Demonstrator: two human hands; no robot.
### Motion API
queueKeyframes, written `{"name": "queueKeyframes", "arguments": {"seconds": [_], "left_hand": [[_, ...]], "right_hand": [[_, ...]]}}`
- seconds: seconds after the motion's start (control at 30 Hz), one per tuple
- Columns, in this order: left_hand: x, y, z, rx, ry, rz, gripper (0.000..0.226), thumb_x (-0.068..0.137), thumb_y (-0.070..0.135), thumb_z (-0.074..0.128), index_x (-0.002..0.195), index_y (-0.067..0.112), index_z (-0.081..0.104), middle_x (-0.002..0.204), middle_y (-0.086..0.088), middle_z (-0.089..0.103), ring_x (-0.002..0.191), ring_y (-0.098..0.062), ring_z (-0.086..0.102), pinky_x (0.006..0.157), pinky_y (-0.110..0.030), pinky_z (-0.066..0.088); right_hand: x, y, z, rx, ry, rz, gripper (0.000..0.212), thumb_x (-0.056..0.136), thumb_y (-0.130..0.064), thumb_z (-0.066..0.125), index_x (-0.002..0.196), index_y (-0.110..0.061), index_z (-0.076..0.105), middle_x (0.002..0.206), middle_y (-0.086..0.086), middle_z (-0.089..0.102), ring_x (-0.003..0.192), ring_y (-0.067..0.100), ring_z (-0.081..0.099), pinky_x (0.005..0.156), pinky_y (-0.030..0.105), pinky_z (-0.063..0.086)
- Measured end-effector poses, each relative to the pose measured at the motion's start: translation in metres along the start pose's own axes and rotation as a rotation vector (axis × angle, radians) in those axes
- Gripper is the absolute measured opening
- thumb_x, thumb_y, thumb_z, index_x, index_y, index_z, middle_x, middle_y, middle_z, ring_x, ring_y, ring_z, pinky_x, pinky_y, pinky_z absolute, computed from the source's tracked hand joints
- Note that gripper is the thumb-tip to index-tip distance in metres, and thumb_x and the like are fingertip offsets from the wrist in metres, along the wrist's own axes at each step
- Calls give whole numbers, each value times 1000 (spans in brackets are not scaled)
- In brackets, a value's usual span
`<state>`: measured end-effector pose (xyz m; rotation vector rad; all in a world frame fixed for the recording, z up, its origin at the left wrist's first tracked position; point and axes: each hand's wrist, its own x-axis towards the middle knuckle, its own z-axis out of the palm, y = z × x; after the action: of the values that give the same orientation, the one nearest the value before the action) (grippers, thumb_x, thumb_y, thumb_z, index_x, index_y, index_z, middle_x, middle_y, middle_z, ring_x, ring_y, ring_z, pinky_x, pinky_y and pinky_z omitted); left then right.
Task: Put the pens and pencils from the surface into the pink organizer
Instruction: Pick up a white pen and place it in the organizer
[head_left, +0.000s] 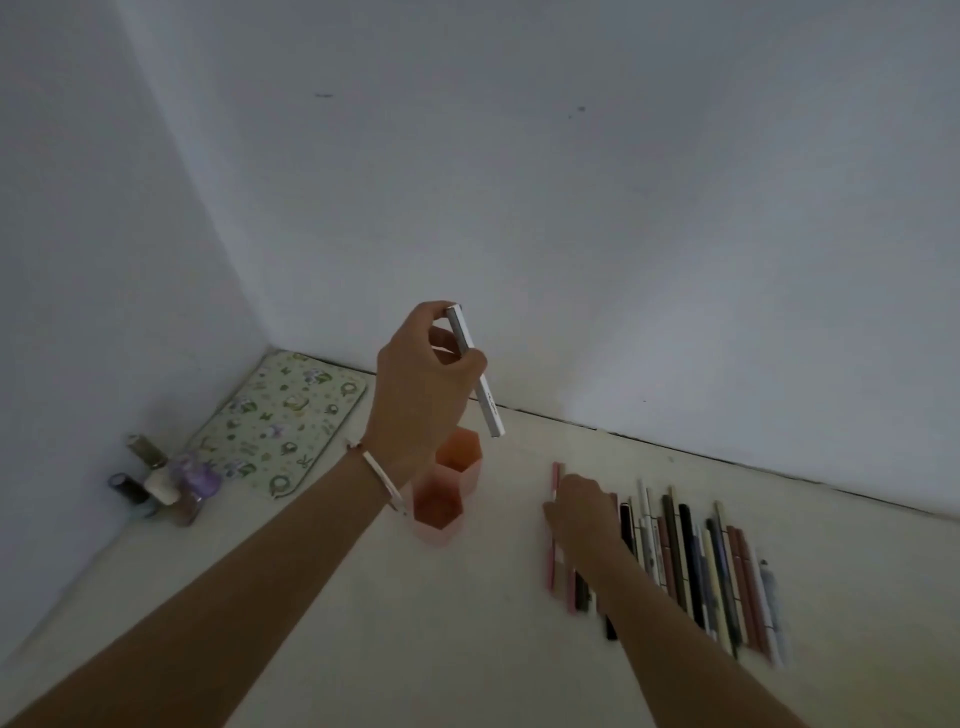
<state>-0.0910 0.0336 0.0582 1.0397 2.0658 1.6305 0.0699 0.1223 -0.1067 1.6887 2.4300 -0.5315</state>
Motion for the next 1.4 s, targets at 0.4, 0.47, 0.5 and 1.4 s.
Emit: {"name": "queueKeyframes", "arguments": {"seconds": [0.4,0.47,0.5,1.4], "left_hand": [[4,-13,-31,-35,75,11,49,82,6,66,125,23,49,83,4,62,70,-12,69,63,-29,60],[6,-16,-43,-29,140,64,51,82,7,67,125,26,48,82,6,62,66,-7,69,57,-20,56],[8,-18,-49,-19,179,97,49,81,7,67,122,27,48,81,7,63,64,-4,68,54,-16,54],[-14,-63,-65,169,244,110,33,86,4,51,111,23,61,101,8,63,85,-3,60,66,-12,44]], "right_hand": [[-12,-15,-8,-23,56,26,41,90,-8,50,126,-4,32,105,10,66,95,29,66,74,33,49],[-14,-19,-25,65,169,-34,59,88,-7,49,140,-4,21,92,9,64,80,27,64,65,31,48],[-15,-23,-39,166,247,-90,65,86,-5,49,143,-7,18,82,8,62,68,23,61,57,28,45],[-48,-121,-26,457,698,-684,27,95,-28,53,121,-22,51,113,-5,60,85,9,60,70,22,53]]}}
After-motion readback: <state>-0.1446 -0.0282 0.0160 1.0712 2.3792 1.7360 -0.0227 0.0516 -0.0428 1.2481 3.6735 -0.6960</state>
